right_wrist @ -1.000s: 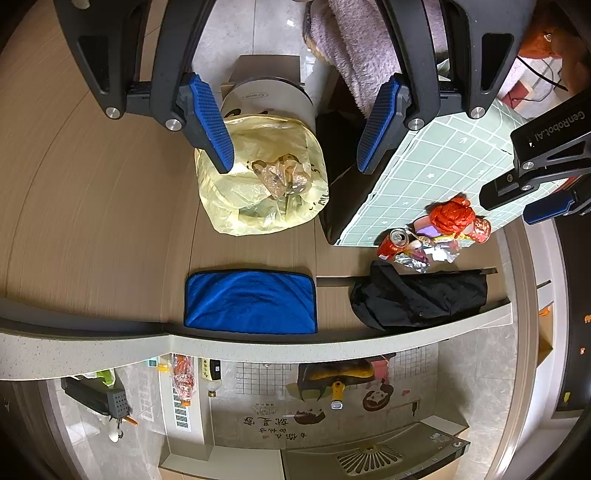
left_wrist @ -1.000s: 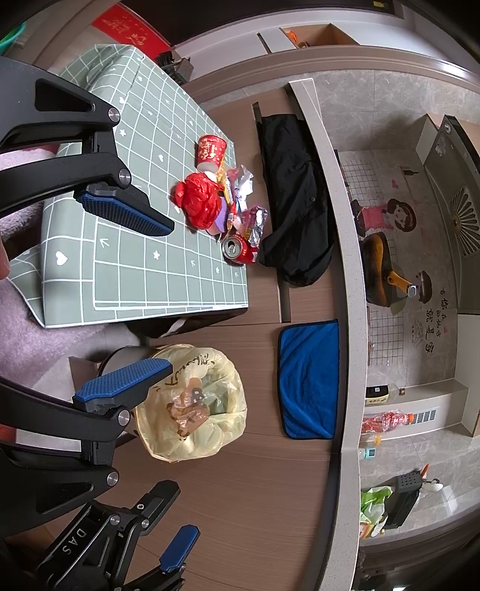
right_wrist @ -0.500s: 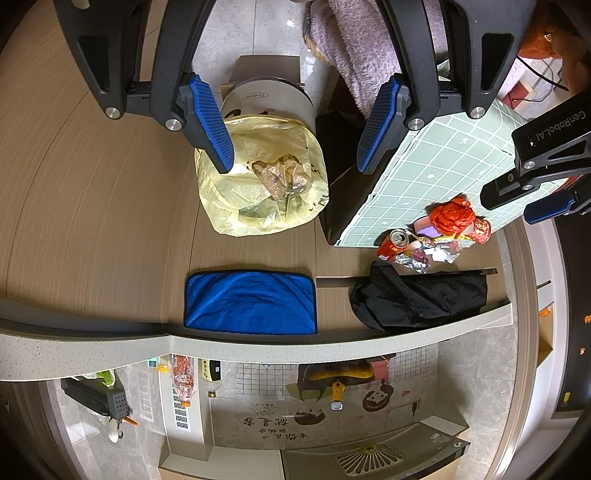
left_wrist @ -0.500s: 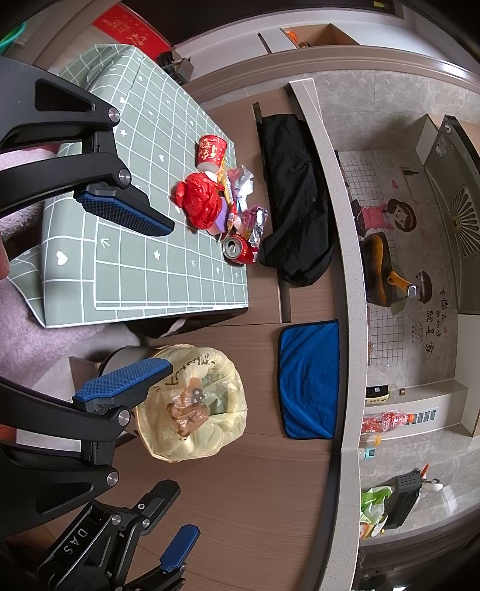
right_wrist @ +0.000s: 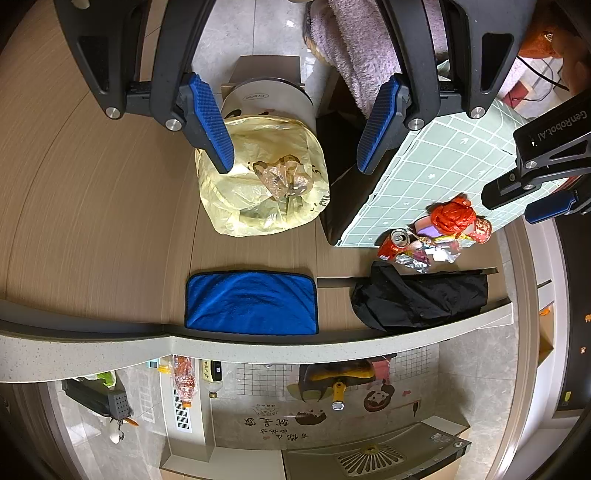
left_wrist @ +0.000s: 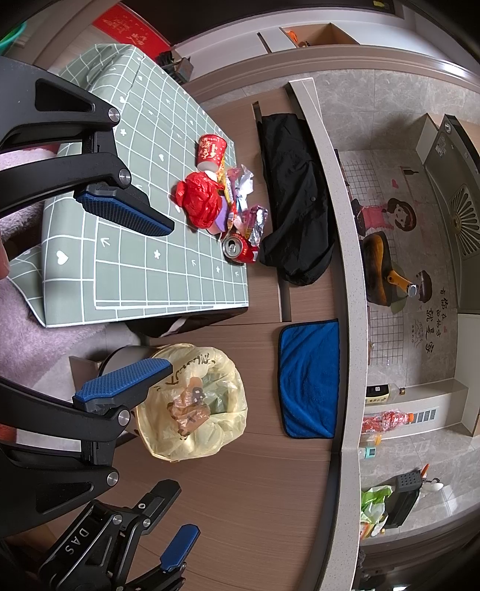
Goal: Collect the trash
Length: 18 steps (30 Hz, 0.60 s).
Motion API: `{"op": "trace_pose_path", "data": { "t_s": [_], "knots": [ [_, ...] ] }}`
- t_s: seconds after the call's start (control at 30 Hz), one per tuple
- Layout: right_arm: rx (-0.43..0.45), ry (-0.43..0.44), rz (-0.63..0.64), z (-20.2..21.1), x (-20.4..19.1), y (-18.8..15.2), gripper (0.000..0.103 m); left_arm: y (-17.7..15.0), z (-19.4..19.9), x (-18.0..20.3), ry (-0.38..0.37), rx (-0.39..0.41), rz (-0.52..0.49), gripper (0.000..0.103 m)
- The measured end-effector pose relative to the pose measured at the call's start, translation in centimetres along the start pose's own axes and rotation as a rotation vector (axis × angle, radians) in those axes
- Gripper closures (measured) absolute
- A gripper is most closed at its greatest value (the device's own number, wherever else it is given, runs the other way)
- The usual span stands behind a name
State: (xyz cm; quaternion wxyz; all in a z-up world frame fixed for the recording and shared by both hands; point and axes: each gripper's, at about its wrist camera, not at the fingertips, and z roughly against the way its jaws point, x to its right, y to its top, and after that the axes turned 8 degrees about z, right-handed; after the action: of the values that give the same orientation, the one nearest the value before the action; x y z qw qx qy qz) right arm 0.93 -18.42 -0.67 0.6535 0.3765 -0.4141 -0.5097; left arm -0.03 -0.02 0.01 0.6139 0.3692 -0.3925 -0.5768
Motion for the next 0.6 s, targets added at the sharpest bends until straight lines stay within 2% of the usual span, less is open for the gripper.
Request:
{"op": "trace_pose_path", "data": {
  "t_s": [0.6],
  "knots": [
    [0.002,-0.004,-0.003,0.05,0.30,0.04,0.036,0.00,-0.02,-0.02,0.001,0.000,0.003,0.034]
  ]
}}
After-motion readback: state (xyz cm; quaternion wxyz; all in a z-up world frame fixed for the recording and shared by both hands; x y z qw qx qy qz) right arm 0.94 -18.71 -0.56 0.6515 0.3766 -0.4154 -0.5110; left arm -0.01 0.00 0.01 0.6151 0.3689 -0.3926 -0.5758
